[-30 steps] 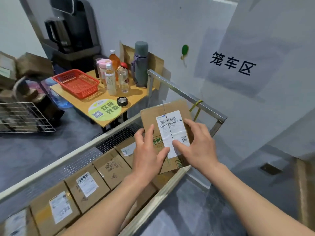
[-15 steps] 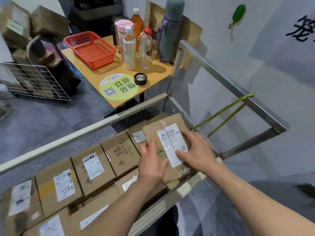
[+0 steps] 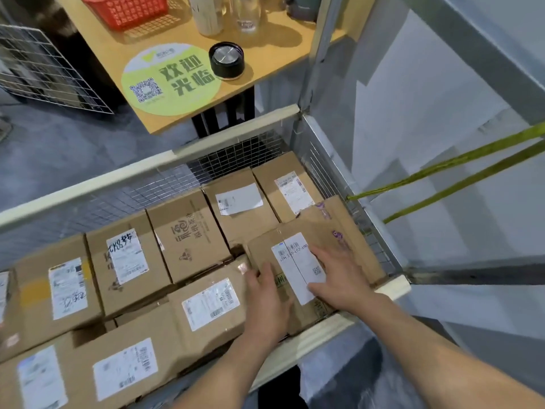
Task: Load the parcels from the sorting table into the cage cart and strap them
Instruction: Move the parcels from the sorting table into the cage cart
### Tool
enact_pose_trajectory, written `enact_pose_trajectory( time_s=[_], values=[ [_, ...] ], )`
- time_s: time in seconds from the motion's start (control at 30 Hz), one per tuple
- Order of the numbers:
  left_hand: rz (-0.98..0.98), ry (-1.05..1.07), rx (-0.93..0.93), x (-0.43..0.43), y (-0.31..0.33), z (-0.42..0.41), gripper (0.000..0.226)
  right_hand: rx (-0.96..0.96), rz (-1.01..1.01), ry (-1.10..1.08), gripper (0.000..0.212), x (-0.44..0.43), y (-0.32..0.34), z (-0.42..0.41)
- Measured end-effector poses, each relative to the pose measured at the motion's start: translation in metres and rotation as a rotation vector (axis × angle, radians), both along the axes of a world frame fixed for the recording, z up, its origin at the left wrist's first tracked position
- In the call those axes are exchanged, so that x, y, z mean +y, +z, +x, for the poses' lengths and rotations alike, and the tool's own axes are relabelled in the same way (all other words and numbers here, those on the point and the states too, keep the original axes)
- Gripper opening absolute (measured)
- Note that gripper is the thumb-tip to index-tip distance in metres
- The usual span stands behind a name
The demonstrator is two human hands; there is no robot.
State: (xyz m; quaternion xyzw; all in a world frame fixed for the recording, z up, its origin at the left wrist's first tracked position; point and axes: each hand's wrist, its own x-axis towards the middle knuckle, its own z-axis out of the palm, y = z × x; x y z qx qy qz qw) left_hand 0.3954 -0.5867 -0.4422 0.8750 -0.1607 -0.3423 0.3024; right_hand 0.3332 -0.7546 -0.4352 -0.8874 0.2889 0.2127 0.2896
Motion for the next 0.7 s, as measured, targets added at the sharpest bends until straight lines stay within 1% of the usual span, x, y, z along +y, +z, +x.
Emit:
enact_pose_trajectory(
  time_s=[0.13,0.2,0.33,0.47,0.57,0.7],
  values=[
    [0.045,-0.044,0.032,-0.007,-0.011,-0.003,0.075,0.062,-0.044,0.072,0.085,-0.003,-0.015,-0.006],
    [0.072,-0.056,0.021,-0.009,-0.015,-0.003,0.074,0.057,-0.05,0.095,0.084,-0.002,-0.018,-0.008],
    [0.125,-0.088,0.021,-0.012,-0.021,0.0,0.08,0.063,-0.033,0.108,0.085,-0.003,-0.021,-0.007],
    [0.171,-0.167,0.004,-0.014,-0.022,0.006,0.082,0.091,-0.07,0.107,0.088,-0.002,-0.021,-0.006],
    [0.154,-0.194,0.049,-0.01,-0.018,0.015,0.082,0.113,-0.104,0.113,0.089,0.0,-0.015,-0.006],
    [0.123,-0.275,0.062,-0.001,-0.013,0.026,0.094,0.128,-0.131,0.08,0.085,0.003,-0.007,-0.006]
  ],
)
